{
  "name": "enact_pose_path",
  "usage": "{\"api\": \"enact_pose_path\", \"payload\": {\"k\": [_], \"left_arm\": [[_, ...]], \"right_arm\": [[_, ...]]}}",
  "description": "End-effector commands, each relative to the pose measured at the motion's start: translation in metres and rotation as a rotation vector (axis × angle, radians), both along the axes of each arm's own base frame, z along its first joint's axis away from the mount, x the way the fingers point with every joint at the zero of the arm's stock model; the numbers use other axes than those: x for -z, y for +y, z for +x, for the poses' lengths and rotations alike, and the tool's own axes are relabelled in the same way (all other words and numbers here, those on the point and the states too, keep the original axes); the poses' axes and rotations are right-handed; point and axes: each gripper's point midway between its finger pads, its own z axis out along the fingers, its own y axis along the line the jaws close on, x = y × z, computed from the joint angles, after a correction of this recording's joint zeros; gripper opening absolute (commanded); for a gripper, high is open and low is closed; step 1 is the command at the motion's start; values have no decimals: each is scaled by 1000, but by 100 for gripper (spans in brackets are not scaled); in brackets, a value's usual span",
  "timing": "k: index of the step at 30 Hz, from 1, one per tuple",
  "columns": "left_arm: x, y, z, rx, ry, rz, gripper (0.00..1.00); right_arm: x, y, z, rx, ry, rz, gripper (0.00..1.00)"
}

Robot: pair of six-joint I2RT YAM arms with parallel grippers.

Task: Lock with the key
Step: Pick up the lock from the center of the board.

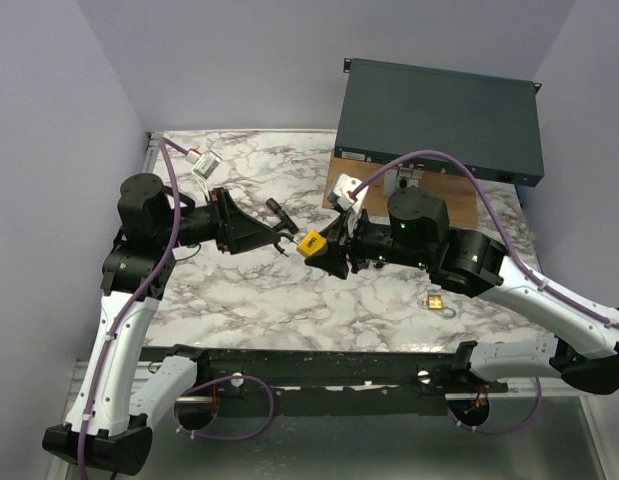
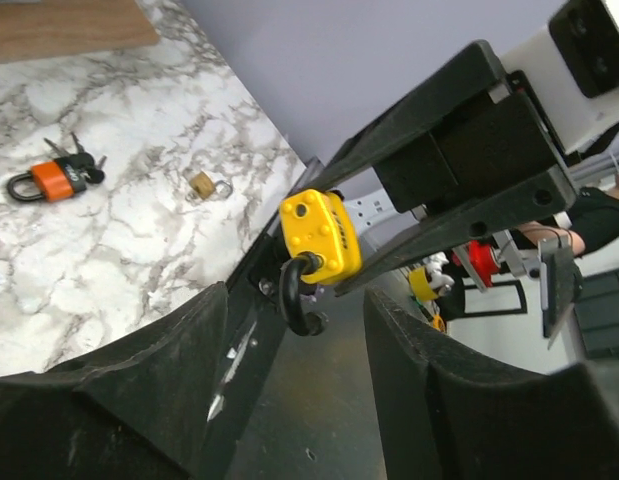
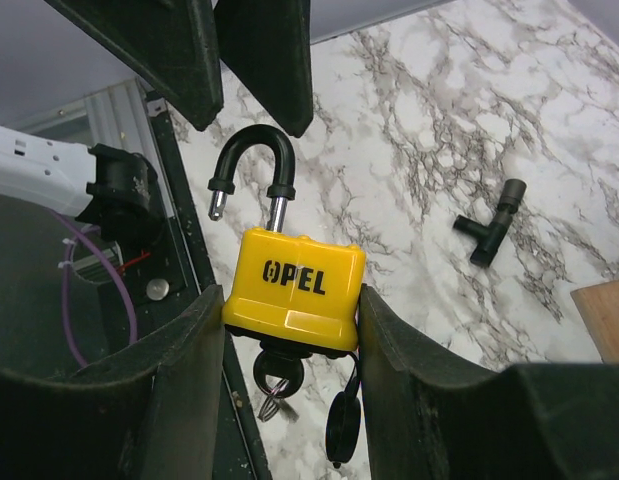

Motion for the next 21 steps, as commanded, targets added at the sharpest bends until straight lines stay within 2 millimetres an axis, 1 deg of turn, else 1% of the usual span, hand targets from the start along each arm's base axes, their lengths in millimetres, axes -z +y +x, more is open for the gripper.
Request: {"api": "enact_pose_path", "payload": {"k": [1,5,7,10,14,16,21], "left_arm": [[-11,-7,-21,105,0,-27,54],[1,-9,-21,115,42,-14,52],[6,-9,-20,118,65,-12,48],[7,-10,-20,118,72,-13,42],[7,-11,-20,123,84,-17,41],[8,-12,-21,131,92,-19,38],[20,-14,-22,141,134,-6,30]], "right_arm": [[-27,1,-7,-43,-54,49,1],[-27,2,-6,-47,-58,43,1],[-29,3,-8,-57,-61,49,1],[-31,4,-9,-67,-62,53,1],[-30,6,-13,-91,-55,50,1],[-28,8,-13,-94,-55,46,1],[-25,7,-9,-80,-65,35,1]]}}
